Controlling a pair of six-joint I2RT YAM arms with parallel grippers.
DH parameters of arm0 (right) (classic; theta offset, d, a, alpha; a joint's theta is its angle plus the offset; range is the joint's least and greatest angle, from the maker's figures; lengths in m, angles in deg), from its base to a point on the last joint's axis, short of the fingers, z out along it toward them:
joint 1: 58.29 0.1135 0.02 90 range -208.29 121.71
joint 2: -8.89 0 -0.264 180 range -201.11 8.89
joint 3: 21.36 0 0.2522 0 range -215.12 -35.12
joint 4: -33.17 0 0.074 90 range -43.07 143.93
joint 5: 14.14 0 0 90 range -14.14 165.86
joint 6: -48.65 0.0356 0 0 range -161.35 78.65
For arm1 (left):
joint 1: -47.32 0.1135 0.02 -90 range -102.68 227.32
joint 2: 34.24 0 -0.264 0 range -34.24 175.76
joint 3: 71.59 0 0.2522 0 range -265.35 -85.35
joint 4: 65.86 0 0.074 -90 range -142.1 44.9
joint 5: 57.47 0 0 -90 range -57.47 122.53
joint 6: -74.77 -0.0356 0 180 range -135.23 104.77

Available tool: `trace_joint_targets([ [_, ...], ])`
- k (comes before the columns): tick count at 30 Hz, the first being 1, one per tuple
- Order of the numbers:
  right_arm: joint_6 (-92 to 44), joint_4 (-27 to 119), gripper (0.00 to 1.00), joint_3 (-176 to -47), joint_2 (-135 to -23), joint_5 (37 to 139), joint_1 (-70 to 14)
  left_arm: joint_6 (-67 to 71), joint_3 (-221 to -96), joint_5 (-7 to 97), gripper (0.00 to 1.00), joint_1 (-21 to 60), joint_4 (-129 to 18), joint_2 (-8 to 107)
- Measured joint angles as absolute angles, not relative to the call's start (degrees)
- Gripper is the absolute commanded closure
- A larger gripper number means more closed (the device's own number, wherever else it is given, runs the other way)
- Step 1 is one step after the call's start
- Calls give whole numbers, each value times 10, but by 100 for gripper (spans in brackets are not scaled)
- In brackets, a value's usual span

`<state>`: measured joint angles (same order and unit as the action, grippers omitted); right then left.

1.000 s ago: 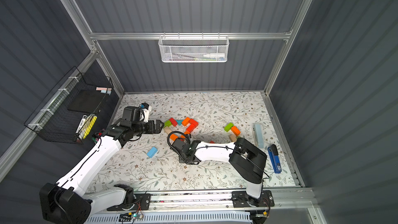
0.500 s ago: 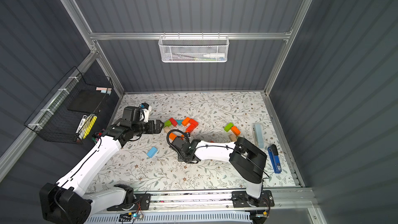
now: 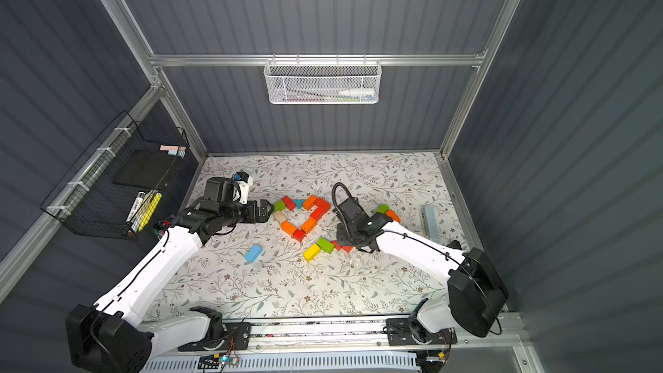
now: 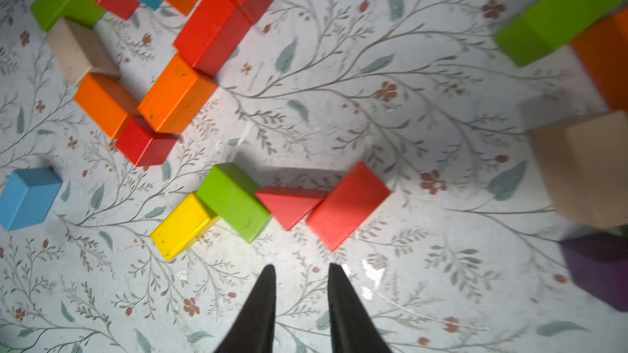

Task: Assemble a heart with building blocks
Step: Pick up the building block from the center of the board.

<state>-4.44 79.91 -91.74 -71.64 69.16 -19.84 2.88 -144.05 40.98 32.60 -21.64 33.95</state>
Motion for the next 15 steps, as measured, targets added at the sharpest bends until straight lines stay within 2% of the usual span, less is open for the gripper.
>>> trace_joint_targets([
  [4,-77,818,58,-924,-725,722,-303,29,-1441,410,1,326,-217,339],
  [8,-85,824,52,-962,-782,752,-385,29,-1439,410,1,326,-218,342],
  [11,-87,821,46,-995,-833,773,-415,29,-1439,410,1,326,-218,346],
  [15,-87,810,45,-1033,-896,800,-442,29,-1437,409,1,326,-219,347],
])
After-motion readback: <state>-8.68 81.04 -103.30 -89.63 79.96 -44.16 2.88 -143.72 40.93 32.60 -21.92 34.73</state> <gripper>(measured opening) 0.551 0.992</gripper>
